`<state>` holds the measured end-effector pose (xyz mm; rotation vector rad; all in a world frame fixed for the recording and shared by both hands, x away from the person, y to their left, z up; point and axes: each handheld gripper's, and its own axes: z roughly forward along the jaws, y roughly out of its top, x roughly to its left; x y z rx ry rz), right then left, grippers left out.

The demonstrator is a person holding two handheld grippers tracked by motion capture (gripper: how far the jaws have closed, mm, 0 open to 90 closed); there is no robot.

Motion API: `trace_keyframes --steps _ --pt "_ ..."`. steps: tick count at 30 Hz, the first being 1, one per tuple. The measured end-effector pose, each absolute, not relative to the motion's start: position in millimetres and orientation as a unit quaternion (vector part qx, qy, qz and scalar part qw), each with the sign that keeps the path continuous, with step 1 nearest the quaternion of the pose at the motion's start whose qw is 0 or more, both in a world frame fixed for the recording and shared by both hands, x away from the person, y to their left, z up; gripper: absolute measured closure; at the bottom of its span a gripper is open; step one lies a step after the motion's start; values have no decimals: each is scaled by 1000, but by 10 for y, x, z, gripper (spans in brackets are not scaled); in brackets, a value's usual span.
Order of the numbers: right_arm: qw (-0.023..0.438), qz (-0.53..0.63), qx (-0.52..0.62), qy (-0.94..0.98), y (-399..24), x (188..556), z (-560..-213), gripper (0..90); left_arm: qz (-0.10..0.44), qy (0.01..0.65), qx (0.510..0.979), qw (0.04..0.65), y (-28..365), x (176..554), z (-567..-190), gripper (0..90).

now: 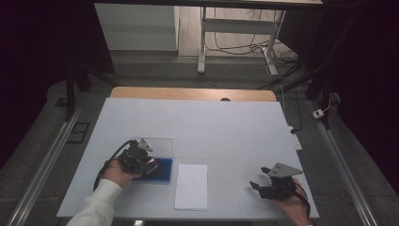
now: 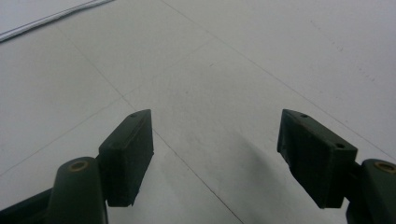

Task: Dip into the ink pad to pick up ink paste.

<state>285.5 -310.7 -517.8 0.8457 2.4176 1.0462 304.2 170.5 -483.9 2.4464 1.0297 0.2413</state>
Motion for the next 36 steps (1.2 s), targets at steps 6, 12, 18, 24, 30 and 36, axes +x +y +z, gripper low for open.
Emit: trace_keyframes --steps 6,12,18,24,30,36 --pt "187 374 302 857 -3114 2854 -5174 269 92 373 892 238 1711 3030 -4825 710" --pt "189 373 306 856 -3141 2857 -5176 269 99 368 886 264 1769 3006 -4787 706" --pt "185 375 306 855 -3135 2859 -5177 269 112 365 872 306 1822 2954 -4598 705" --pt "187 376 306 855 -3138 2856 -5178 269 112 355 862 344 1876 2859 -4409 703" --pt "187 375 304 856 -3133 2855 -5177 269 115 345 856 367 1875 2777 -4270 703" --pt "186 375 304 856 -3130 2854 -5181 269 106 332 861 369 1815 2744 -4232 704"
